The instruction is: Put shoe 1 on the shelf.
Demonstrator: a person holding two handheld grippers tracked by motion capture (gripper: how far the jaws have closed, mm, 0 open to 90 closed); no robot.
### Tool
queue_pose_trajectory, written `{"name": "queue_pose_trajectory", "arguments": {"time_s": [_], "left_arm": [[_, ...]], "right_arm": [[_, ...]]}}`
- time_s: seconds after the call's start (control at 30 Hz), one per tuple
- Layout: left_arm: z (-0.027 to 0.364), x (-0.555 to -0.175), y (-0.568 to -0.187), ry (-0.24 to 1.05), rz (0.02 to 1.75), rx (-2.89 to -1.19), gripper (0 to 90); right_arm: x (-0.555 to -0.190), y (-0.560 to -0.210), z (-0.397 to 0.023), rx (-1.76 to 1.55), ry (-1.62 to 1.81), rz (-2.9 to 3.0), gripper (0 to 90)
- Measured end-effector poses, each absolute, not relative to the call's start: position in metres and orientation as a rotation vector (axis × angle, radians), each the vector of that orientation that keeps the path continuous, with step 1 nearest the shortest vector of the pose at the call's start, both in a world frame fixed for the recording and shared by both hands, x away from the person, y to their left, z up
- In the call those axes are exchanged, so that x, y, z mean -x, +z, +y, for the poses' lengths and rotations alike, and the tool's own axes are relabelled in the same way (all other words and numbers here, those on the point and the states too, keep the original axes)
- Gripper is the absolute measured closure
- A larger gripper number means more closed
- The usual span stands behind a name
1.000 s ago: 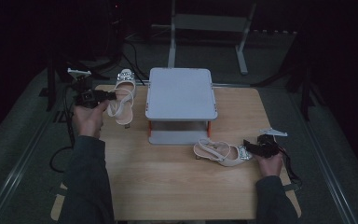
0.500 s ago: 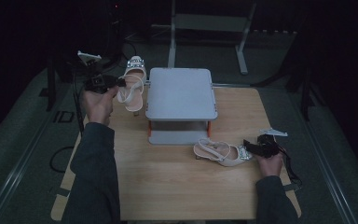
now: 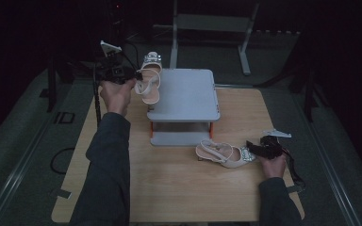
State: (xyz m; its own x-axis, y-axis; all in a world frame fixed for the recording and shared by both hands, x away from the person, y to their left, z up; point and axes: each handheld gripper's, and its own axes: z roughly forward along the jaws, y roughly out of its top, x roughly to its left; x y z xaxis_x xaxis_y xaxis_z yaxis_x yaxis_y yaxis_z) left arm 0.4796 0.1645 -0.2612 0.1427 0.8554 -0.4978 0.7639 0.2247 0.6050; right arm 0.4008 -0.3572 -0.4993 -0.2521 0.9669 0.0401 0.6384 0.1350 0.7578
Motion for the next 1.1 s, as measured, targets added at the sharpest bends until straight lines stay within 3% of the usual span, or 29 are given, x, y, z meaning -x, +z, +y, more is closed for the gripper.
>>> {"name": "queue_pose_trajectory", "arguments": {"time_s": [0.63, 1.1], "left_arm": [[0.121, -0.502, -0.268, 0.123, 1.649, -1.61, 82.9], [0.102, -0.518, -0.283, 0.042, 1.683, -1.596, 82.8]], "right_arm": [[-0.401, -0.499, -0.358, -1.537, 0.935, 1.952, 30.0], [-0.401, -0.499, -0.357, -1.538, 0.934, 1.952, 30.0]]}}
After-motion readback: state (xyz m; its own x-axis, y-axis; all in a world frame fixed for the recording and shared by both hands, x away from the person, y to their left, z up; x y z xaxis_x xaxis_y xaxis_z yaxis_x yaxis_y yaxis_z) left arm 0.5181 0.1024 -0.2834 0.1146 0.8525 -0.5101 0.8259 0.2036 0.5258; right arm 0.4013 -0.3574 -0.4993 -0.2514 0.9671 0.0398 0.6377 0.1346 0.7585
